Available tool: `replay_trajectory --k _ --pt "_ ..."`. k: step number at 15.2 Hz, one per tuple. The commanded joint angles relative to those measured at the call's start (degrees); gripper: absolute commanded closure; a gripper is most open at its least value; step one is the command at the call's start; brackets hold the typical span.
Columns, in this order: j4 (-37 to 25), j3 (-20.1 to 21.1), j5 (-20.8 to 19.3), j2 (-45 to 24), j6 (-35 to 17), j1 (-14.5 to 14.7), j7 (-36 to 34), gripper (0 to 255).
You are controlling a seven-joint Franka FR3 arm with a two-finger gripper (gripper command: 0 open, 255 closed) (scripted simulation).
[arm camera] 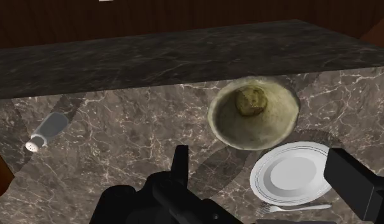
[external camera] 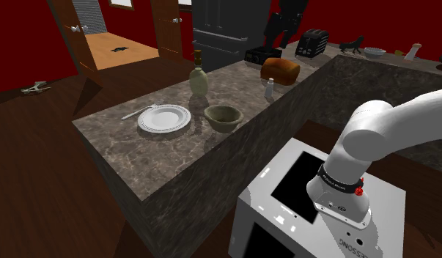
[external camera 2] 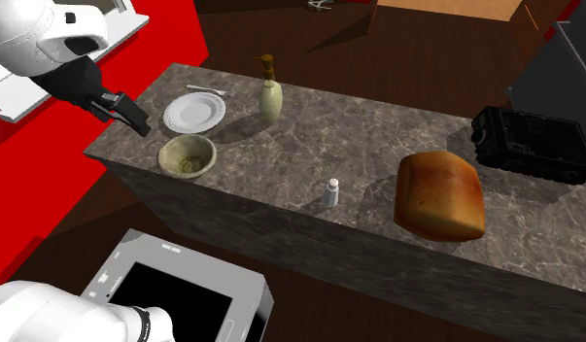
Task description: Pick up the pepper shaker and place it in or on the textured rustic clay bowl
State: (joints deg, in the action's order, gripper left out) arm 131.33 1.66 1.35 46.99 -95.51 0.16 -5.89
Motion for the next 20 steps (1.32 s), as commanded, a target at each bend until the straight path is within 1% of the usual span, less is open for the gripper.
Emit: replay_trajectory --k 1,6,11,16,20 --pt "0.00 0.00 0.00 0.00 0.00 0.00 0.00 0" --pt "1.77 -4.46 -2.18 -4.62 -5.60 -2.11 3.35 0" --pt "2.08 -8.94 -3.83 -10.57 -11.15 -4.03 6.64 0" --pt "0.93 -13.42 -4.62 -17.69 -16.44 -5.59 10.03 0" --pt "-1.04 -16.98 -4.37 -24.12 -20.29 -6.55 12.97 0"
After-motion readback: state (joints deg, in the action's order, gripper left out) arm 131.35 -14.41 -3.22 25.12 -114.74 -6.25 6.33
